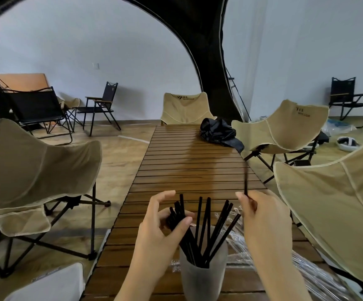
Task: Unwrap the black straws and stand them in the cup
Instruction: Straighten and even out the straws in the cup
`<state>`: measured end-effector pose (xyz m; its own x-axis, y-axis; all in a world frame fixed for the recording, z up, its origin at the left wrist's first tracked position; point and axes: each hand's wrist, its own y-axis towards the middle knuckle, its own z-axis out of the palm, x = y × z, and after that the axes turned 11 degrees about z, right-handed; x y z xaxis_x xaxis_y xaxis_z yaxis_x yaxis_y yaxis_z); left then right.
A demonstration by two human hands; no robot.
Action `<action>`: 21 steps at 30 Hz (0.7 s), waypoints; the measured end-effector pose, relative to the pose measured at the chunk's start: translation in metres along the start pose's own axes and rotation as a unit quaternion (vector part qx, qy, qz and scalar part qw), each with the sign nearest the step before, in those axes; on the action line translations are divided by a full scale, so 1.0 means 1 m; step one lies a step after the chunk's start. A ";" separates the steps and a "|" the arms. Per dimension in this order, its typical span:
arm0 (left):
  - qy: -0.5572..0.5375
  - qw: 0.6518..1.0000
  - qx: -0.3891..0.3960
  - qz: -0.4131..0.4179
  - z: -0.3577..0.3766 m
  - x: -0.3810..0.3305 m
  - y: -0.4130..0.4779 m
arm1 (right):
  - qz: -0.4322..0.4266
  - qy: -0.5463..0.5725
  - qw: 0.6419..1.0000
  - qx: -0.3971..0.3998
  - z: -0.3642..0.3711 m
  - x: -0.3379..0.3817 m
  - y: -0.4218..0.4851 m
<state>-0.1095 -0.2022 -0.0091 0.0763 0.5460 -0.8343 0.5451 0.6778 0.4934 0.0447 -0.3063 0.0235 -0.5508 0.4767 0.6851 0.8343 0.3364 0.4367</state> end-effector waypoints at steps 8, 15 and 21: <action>0.037 0.999 0.018 0.011 -0.001 0.005 0.000 | 0.058 0.225 0.968 0.100 -0.006 0.008 0.007; 0.046 0.998 0.043 -0.007 0.000 0.009 0.000 | 0.015 0.208 0.957 0.201 -0.007 0.018 0.002; 0.050 0.997 0.055 -0.010 0.001 0.013 -0.001 | -0.030 0.151 0.964 0.216 -0.009 0.021 0.001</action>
<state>-0.1085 -0.1958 -0.0209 -0.0153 0.5831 -0.8122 0.6343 0.6336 0.4429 0.0340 -0.3037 0.0438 -0.5122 0.2083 0.8332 0.6780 0.6936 0.2433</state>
